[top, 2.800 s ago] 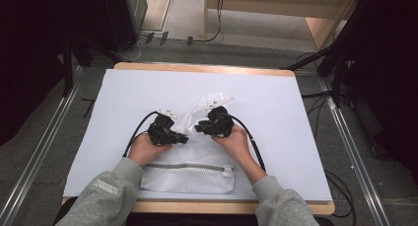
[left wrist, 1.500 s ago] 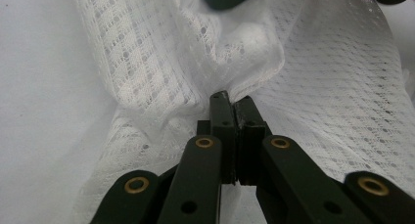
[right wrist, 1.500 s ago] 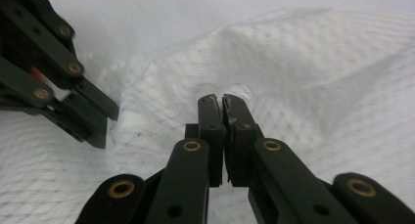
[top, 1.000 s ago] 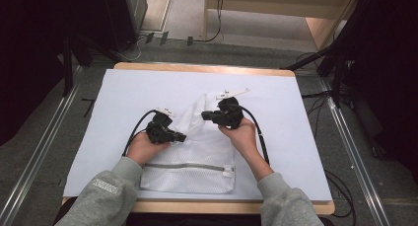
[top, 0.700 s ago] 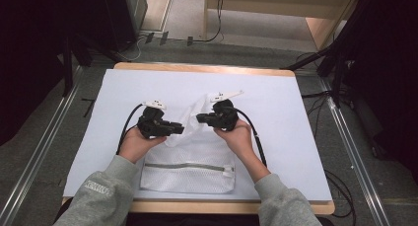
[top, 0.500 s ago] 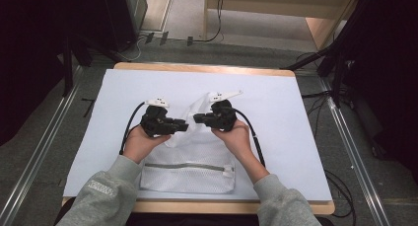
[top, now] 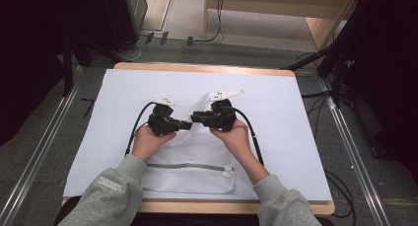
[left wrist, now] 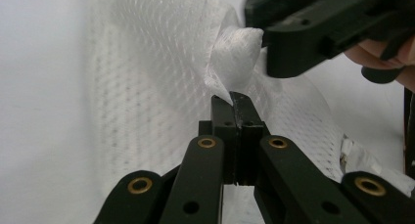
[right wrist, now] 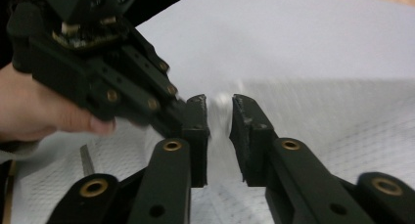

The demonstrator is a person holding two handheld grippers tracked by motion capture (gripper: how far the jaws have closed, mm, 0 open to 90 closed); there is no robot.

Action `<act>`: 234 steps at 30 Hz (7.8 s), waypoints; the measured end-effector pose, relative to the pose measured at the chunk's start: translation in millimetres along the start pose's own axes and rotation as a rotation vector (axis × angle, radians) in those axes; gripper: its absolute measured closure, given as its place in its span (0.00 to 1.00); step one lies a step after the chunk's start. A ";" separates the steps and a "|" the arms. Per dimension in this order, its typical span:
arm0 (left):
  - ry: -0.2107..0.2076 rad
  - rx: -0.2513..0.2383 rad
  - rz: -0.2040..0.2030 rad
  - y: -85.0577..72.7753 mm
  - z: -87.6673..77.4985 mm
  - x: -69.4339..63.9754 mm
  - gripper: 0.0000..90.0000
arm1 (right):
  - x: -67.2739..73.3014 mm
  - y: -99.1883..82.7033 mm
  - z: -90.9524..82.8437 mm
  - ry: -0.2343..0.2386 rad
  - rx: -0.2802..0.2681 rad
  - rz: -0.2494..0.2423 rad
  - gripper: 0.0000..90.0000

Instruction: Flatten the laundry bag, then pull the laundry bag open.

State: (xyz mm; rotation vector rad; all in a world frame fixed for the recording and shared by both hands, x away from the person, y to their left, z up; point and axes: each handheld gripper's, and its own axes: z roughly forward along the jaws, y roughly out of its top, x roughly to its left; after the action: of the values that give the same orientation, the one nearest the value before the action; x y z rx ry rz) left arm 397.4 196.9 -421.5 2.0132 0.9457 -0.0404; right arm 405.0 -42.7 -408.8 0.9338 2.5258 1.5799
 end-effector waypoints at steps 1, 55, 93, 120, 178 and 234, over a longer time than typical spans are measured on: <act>0.019 -0.017 -0.009 1.6 -6.6 4.4 1.00 | -0.1 0.2 -2.9 -0.013 -0.008 -0.005 0.84; 0.296 0.002 -0.188 25.0 -27.7 135.0 0.78 | -65.9 -50.0 -33.2 -0.278 0.105 0.114 0.85; 0.389 -0.006 -0.282 19.9 -47.7 164.2 0.97 | -74.5 -54.7 -6.0 -0.351 0.184 0.085 1.00; 0.255 -0.014 -0.210 -9.4 -69.3 106.9 0.75 | -90.0 -43.4 12.1 -0.413 0.120 0.118 1.00; 0.101 0.027 0.038 -22.7 -42.6 -15.9 0.46 | 4.3 -117.4 -92.2 -0.206 0.182 0.121 0.99; -0.129 0.179 0.175 -23.2 58.7 -101.4 0.79 | 24.1 -128.8 -75.1 -0.176 0.247 -0.006 1.00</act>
State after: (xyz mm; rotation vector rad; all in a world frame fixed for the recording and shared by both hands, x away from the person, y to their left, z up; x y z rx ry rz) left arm 329.1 100.1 -436.6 2.2229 0.7030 -0.1620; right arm 300.3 -131.7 -471.5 1.0350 2.6326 1.1431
